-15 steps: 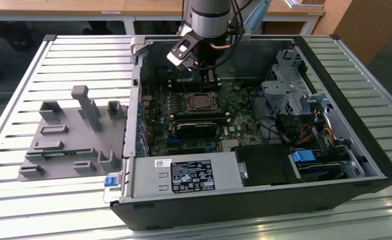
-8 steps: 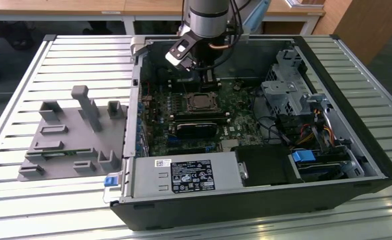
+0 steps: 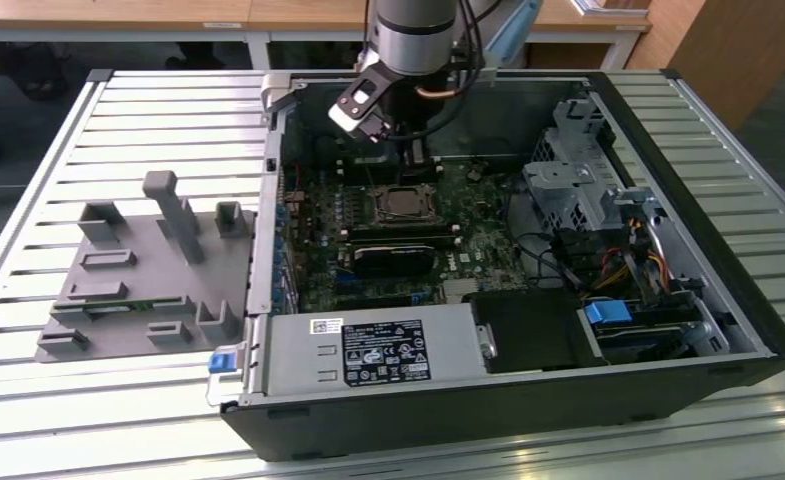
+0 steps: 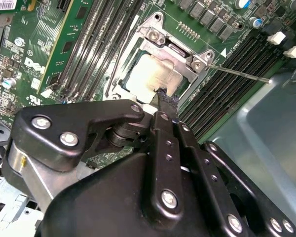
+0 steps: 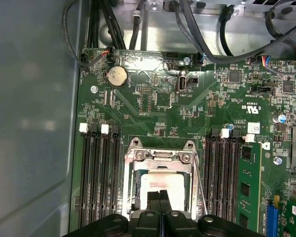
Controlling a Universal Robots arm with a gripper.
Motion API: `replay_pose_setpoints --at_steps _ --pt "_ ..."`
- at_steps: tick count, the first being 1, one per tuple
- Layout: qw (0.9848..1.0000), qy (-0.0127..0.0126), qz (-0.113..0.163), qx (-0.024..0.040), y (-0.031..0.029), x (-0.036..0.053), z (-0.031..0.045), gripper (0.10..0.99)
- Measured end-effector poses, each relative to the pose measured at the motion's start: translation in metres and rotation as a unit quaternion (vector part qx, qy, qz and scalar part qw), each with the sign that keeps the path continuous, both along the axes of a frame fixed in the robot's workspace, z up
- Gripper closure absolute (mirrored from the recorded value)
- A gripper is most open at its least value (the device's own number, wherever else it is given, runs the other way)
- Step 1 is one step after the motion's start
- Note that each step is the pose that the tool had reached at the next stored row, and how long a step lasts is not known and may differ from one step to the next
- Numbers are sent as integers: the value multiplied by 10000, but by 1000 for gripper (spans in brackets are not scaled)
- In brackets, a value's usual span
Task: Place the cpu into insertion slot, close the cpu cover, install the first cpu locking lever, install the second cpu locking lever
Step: 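Install the first cpu locking lever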
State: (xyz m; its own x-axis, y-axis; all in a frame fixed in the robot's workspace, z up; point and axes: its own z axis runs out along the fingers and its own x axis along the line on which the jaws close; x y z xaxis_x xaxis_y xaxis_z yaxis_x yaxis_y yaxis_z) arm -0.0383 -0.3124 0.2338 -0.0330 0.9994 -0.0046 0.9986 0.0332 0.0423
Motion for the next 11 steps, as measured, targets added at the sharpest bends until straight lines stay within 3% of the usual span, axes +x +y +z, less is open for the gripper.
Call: replay_pose_setpoints --at_steps 11 --pt "10000 1 0 -1 0 -13 13 980"
